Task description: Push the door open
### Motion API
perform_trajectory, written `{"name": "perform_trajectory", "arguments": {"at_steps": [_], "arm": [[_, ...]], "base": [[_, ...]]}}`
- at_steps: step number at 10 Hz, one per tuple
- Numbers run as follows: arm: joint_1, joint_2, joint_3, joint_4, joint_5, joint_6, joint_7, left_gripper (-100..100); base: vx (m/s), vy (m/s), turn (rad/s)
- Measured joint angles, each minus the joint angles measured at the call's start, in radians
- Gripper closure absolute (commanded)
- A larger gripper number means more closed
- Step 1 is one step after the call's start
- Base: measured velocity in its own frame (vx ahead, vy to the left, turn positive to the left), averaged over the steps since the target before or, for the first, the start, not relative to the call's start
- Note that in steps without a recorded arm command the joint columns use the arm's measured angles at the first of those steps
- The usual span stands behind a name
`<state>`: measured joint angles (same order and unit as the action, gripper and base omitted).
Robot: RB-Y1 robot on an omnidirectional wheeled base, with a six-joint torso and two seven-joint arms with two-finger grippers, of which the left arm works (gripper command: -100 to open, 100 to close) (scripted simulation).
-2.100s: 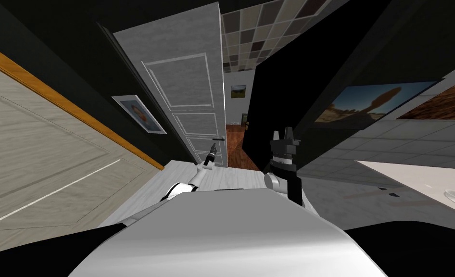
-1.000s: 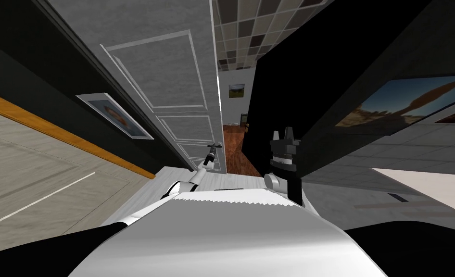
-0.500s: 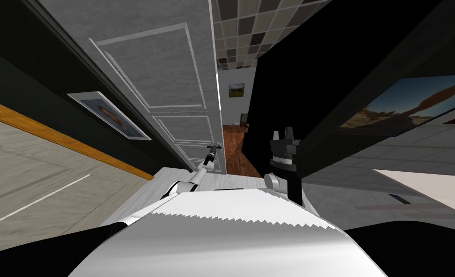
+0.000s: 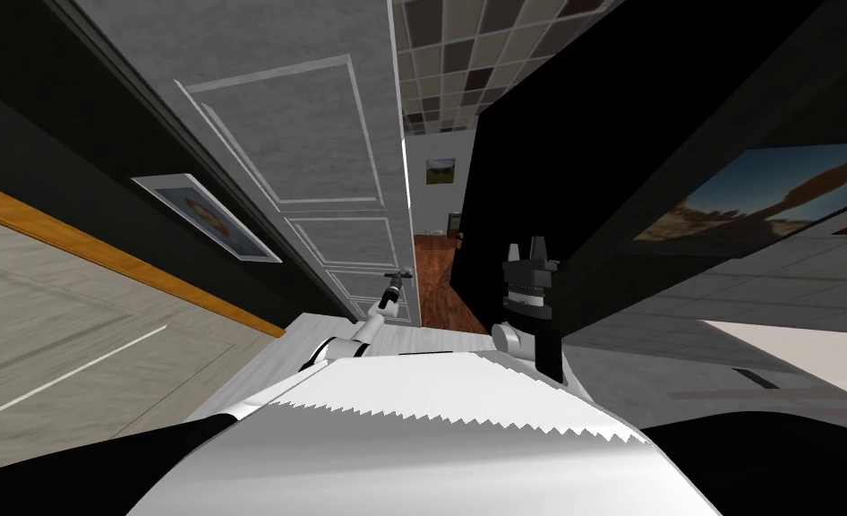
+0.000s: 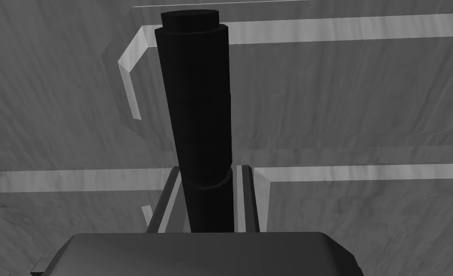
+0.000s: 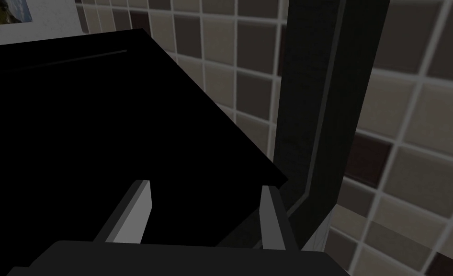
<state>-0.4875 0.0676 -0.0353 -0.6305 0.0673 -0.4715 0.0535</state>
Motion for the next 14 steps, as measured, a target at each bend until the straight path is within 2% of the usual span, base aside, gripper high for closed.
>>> {"name": "perform_trajectory", "arguments": {"at_steps": [3,5,6,7,10,12,13,14], "arm": [[0.019,0.008,0.015,-0.039,0.004,0.023,-0.007,100],[0.010,0.005,0.040,-0.026,0.009,0.012,-0.025,100],[-0.003,0.014,0.048,-0.005,0.013,0.004,-0.024,100],[-0.021,0.015,0.063,0.031,0.018,-0.016,-0.029,100],[0.010,0.021,0.087,-0.014,0.023,0.008,-0.043,100],[0.011,0.032,0.113,-0.016,0.031,0.016,-0.053,100],[0.005,0.037,0.123,-0.009,0.034,0.012,-0.055,100],[-0.032,0.042,0.138,0.061,0.040,-0.022,-0.059,100]], "base": [[0.198,-0.097,0.065],[0.186,-0.097,0.055],[0.177,-0.117,0.093],[0.118,-0.075,0.056],[0.190,-0.129,0.093],[0.171,-0.131,0.086],[0.139,-0.102,0.078],[0.100,-0.070,0.029]]}}
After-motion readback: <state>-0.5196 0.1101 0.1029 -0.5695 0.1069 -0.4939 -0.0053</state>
